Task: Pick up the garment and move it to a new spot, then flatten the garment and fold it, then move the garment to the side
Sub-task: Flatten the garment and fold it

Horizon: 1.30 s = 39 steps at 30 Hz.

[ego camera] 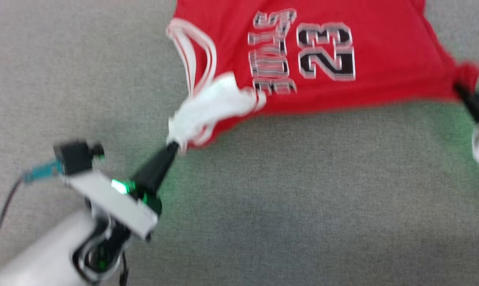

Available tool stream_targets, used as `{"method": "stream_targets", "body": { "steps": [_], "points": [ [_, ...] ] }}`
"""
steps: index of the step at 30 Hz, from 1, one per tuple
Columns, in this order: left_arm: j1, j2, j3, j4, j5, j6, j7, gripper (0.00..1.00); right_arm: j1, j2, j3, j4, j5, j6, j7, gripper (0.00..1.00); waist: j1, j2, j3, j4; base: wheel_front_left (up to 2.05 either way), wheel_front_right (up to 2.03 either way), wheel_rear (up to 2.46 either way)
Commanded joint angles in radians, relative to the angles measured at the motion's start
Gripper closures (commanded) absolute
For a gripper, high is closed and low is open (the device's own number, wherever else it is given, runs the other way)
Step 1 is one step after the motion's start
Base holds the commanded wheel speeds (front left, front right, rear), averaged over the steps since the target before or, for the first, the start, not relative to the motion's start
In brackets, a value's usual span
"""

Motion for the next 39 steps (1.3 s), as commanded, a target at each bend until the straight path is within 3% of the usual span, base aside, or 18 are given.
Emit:
{"method": "stream_targets", "body": {
  "steps": [1,5,11,17,21,28,39],
  "points": [
    [0.068,0.014,0.022,-0.042,0.025,0.002,-0.004,1.0,0.092,-0.041,-0.029,-0.064,0.035,-0.002,0.023,1.0,0.0,0.0,-0.031,0.009,0.0,0.0,0.0],
    [0.208,0.041,0.07,-0.127,0.08,0.002,-0.005,1.0,0.291,-0.108,-0.091,-0.21,0.074,-0.002,0.075,1.0,0.0,0.0,-0.057,0.011,0.0,0.0,0.0],
    [0.361,0.083,0.122,-0.202,0.133,0.002,-0.005,1.0,0.529,-0.137,-0.209,-0.355,0.108,-0.002,0.144,1.0,0.0,0.0,-0.089,0.01,0.0,0.0,0.0],
    [0.537,0.123,0.201,-0.296,0.166,0.002,-0.005,1.0,0.791,-0.098,-0.372,-0.531,0.089,-0.002,0.232,1.0,0.0,0.0,-0.114,0.003,0.0,0.0,0.0],
    [0.61,0.134,0.251,-0.337,0.194,0.002,-0.005,1.0,0.899,-0.029,-0.484,-0.645,0.053,-0.002,0.294,1.0,0.0,0.0,-0.113,0.002,0.0,0.0,0.0],
    [0.505,0.126,0.244,-0.345,0.225,0.002,0.025,1.0,0.828,0.106,-0.586,-0.73,-0.027,-0.002,0.397,1.0,0.0,0.0,-0.111,0.002,0.0,0.0,0.0],
    [0.169,0.019,0.185,-0.177,0.207,0.002,0.106,1.0,0.581,0.23,-0.615,-0.621,-0.106,-0.002,0.522,1.0,0.0,0.0,-0.058,-0.014,0.0,0.0,0.0]
  ]
}}
